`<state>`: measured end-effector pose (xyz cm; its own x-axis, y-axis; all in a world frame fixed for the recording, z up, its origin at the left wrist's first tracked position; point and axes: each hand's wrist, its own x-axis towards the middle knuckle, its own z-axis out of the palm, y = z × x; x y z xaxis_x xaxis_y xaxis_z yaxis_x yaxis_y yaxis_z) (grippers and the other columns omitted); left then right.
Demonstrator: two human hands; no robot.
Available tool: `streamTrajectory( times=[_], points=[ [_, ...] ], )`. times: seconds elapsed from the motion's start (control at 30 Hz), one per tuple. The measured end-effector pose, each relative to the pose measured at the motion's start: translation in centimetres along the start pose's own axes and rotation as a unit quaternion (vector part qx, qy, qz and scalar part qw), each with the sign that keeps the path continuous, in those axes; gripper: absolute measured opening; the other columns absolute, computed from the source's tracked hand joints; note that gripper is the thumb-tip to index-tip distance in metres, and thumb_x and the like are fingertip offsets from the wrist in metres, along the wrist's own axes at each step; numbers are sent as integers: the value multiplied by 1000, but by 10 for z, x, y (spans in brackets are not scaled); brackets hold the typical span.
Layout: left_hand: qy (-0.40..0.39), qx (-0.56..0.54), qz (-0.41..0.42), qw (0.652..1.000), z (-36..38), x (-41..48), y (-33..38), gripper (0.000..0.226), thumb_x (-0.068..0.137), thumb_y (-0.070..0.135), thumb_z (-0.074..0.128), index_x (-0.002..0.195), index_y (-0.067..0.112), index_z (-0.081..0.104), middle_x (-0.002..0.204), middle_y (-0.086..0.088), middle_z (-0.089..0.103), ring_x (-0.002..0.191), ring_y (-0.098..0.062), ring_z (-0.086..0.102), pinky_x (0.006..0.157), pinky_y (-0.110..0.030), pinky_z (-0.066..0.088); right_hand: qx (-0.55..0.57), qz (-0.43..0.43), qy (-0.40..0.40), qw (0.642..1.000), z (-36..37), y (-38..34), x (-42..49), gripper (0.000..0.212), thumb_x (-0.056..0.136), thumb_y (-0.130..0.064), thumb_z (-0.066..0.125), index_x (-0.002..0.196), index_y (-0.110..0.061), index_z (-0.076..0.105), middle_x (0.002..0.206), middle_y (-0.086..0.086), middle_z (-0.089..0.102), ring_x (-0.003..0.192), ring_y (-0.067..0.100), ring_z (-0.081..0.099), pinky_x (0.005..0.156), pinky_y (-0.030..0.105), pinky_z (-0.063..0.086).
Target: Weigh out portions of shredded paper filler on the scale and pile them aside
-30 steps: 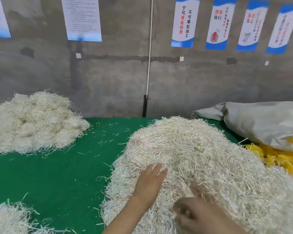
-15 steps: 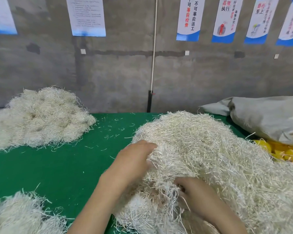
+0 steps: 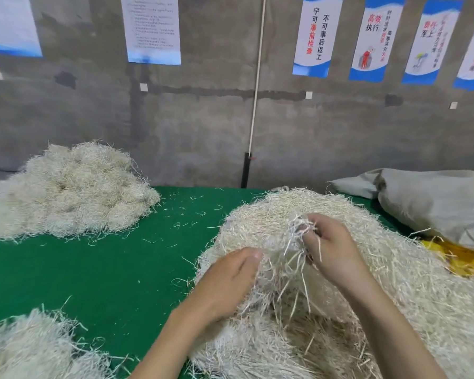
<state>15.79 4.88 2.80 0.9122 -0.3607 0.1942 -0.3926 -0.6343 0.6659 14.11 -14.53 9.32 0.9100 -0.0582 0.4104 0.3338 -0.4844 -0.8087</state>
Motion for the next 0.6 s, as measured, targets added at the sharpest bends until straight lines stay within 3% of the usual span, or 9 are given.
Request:
streamTrajectory(
  times=[0.13,0.2,0.3,0.33,0.37,0.43,0.47,0.53,0.6],
  points=[
    [-41,-46,-13,998,1,-6,4,89,65,99,23,143,58,13,156,20,25,131,1,37,113,-29,27,102,-5,-10,995,6,-22,20,16,94,2,49,83,5,61,70,17,54,60,17,48,56,33,40],
    [9,-21,-15,1000,-5,-5,13,98,59,101,34,144,58,8,155,23,18,132,-4,40,113,-34,28,145,-20,-28,989,9,-40,26,17,97,-2,52,85,1,64,70,19,55,63,20,50,59,35,42],
    [112,75,-16,991,-18,0,28,122,48,105,33,150,41,16,147,27,10,138,-12,26,116,-42,18,225,-47,-91,969,19,-71,32,18,97,-2,55,87,-10,68,71,5,62,64,17,58,59,25,51],
    [124,90,-23,988,-21,5,27,113,55,101,37,148,38,24,148,24,9,142,-15,20,119,-46,17,221,-55,-124,966,24,-79,33,17,96,-2,56,89,-10,68,74,5,65,67,17,61,63,25,54],
    [112,70,-38,991,-23,9,24,89,71,88,48,142,37,36,151,15,15,142,-20,23,120,-50,20,207,-60,-163,963,28,-83,33,15,95,-1,56,91,-9,69,77,7,66,72,17,63,70,29,56],
    [69,-47,-108,991,-22,15,23,16,96,40,58,108,29,57,134,-8,49,121,-27,52,106,-47,43,149,-58,-246,956,33,-84,30,14,94,-5,59,100,-11,69,88,21,66,82,20,64,82,41,56],
    [57,-114,-134,983,-20,15,18,8,100,25,51,93,25,56,117,-10,57,105,-23,60,96,-41,51,128,-52,-281,950,33,-79,28,16,94,-8,60,105,-13,69,96,28,65,83,22,64,82,45,55],
    [129,-240,-152,950,-13,15,2,22,103,9,40,102,22,58,111,-7,58,95,-15,59,89,-24,50,116,-40,-307,944,29,-64,25,24,93,-9,62,114,-18,69,109,19,68,87,25,68,83,47,56],
    [231,-190,-155,942,-14,9,-12,22,101,3,44,108,19,57,119,-8,52,94,-8,52,82,-5,43,80,-22,-281,956,23,-43,22,26,94,-11,61,114,-24,70,111,-4,71,96,17,70,86,41,58]
  ],
)
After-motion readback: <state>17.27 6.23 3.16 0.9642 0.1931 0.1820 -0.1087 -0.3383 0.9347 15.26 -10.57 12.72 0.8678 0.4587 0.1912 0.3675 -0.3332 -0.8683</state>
